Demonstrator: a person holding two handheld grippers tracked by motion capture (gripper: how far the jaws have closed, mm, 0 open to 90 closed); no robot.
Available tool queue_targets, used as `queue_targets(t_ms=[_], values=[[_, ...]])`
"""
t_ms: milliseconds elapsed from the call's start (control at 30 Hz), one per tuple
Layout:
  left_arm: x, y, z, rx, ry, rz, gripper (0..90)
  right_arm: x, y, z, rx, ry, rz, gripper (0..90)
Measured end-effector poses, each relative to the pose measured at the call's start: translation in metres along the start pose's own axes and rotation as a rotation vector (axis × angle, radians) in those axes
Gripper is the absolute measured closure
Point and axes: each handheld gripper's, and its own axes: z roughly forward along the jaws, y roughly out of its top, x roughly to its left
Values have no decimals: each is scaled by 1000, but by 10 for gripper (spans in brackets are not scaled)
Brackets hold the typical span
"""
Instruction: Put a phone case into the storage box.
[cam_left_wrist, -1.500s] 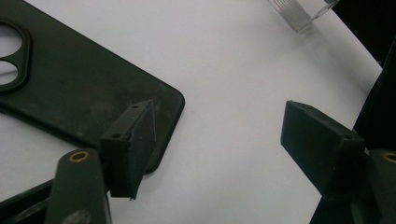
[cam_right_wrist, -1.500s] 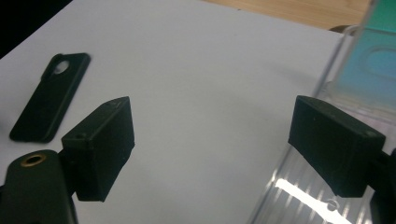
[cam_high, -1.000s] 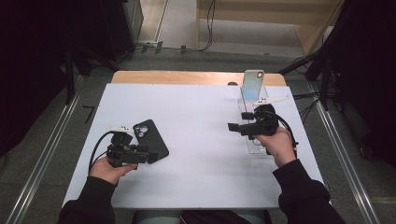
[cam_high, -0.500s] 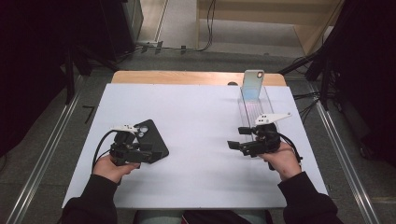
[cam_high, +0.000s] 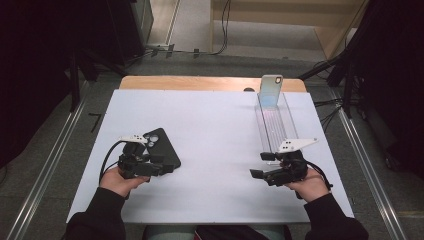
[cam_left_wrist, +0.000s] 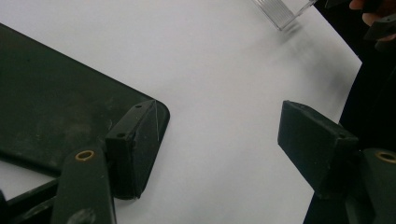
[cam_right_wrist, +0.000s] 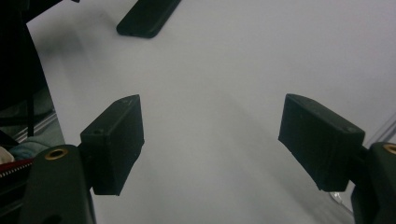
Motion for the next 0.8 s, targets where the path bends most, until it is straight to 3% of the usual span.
queue_targets(t_ms=[500, 800], values=[[0, -1, -2, -1, -5, 2, 289, -2, -18, -3, 26, -7, 22, 204], [6, -2, -5, -4, 40, -14, 289, -2, -27, -5, 56, -21, 31, 204]])
